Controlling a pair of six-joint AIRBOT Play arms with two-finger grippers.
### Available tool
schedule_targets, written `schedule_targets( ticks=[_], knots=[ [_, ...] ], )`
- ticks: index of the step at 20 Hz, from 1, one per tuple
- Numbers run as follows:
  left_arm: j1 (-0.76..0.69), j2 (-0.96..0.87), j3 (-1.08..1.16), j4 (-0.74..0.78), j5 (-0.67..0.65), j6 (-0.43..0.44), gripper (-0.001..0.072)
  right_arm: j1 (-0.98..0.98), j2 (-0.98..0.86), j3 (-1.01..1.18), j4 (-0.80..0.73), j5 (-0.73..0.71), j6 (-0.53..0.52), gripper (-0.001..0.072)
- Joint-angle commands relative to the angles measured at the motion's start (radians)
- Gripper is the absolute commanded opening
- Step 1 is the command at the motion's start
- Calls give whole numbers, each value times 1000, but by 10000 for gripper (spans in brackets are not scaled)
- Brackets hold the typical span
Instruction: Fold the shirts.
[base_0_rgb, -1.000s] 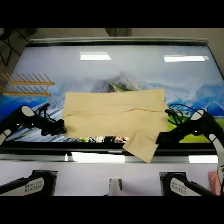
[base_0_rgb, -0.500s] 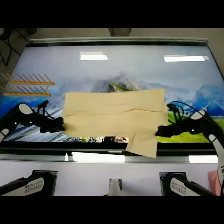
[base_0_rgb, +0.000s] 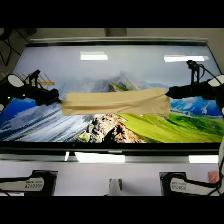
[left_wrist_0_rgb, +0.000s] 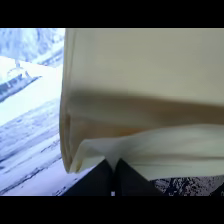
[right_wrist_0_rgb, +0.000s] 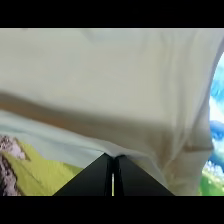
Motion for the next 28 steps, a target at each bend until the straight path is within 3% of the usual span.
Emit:
schedule_targets(
  ticks=[1, 5, 6, 7, 8, 9, 11, 13, 17, 21, 25, 26, 27, 28],
  knots=[
    [0, -180, 207, 1, -25, -82, 28, 39, -158, 169, 34, -36, 30, 24],
    [-2, -307, 293, -10, -55, -144, 33, 98, -262, 193, 2, -129, 88, 25],
    [-1, -323, 293, -10, -54, -154, 108, 100, -274, 193, -11, -137, 94, 28],
    [-1, -332, 293, -10, -55, -154, 334, 100, -277, 193, -29, -133, 93, 154],
    [0, -334, 293, -9, -55, -149, 604, 100, -273, 193, -43, -129, 74, 414],
    [5, -333, 301, -8, -64, -131, 688, 92, -262, 195, -53, -109, 8, 648],
    [24, -327, 339, -5, -101, -112, 687, 60, -246, 210, -204, -26, 24, 690],
    [43, -311, 390, -5, -157, -100, 680, -2, -252, 208, -278, 89, 71, 697],
    [40, -222, 423, -5, -166, -78, 677, -41, -310, 204, -198, 230, 21, 702],
    [4, -116, 423, -5, -167, -32, 671, 24, -357, 204, -115, 176, 34, 701],
    [-35, -60, 423, -5, -170, -33, 671, 102, -406, 204, -117, 122, 118, 694],
    [-44, -58, 423, -6, -174, -33, 671, 117, -414, 204, -117, 117, 140, 663],
    [-55, -60, 422, -6, -179, -33, 671, 129, -416, 204, -119, 113, 143, 568],
    [-67, -63, 422, -6, -178, -33, 671, 137, -415, 206, -121, 106, 143, 369]
  ],
)
